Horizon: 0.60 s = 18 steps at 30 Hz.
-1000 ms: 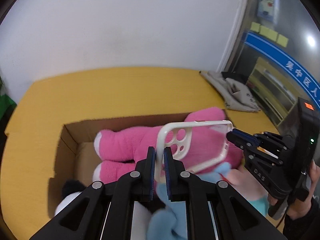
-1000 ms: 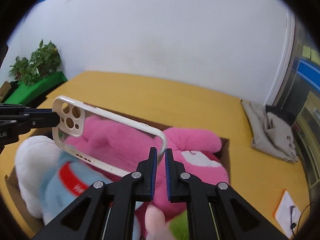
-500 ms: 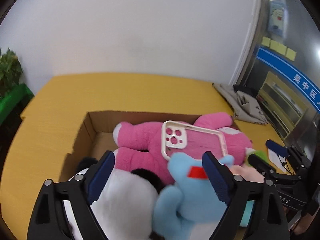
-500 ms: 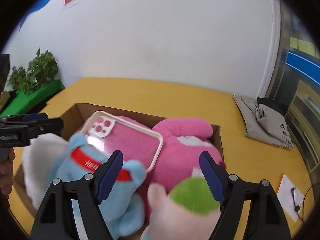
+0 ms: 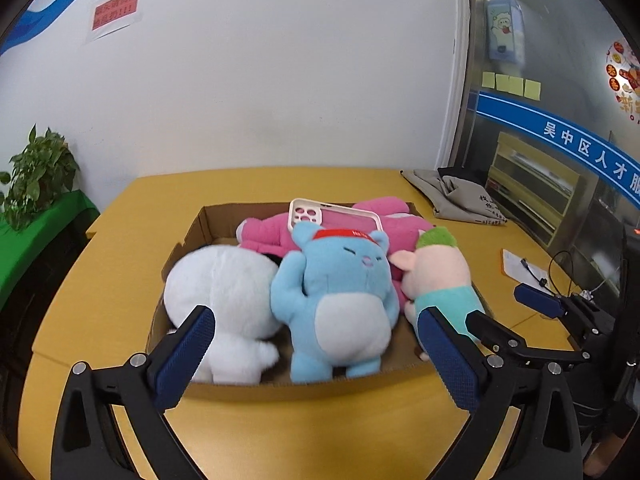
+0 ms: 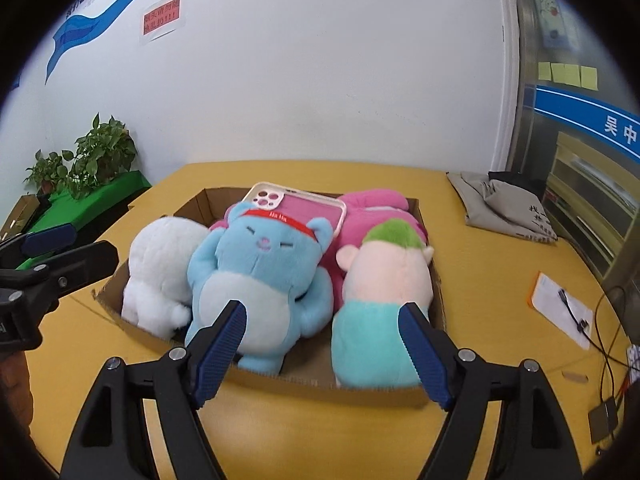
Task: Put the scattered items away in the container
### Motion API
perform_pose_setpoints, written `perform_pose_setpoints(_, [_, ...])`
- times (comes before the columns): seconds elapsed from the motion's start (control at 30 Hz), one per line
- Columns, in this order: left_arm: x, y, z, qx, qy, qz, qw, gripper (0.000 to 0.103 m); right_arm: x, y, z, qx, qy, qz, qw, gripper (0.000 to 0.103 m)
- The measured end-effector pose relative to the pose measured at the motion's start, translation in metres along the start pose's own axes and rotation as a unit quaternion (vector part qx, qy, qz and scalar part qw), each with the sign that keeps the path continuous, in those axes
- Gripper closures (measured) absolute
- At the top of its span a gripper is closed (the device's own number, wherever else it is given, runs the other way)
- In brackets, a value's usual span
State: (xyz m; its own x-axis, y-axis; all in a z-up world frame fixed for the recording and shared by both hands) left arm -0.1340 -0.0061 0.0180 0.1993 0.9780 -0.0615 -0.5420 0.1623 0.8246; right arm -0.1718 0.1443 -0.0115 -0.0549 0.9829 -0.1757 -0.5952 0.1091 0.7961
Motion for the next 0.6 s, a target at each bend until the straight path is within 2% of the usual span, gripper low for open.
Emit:
perform_pose_setpoints(0.33, [0.011, -0.032, 0.035, -0.006, 0.001, 0.004, 1.0, 0.0, 0.007, -0.027, 0.034, 0.0, -0.014, -0.006, 1.0, 0.025])
perform_pose_setpoints(0.6, [0.012, -0.04, 0.039, -0.011, 0.002, 0.009, 0.9999, 0.0, 0.0, -0.035, 0.045, 0.002, -0.009, 0.0, 1.0, 0.025])
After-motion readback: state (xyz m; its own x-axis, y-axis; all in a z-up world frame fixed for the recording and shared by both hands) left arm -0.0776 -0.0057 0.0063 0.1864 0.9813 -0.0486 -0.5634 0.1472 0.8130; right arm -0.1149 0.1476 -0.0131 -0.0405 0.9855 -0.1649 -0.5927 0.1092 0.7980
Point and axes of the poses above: each gripper's, at about its wrist camera, not at the fingertips, and z roughly against the way its jaws point, x to its right, y to its top, the point moved 7 cm from there along -z, roughly the way its jaws point, and after that the axes turned 12 degrees about -z, right-handed, at the moved point
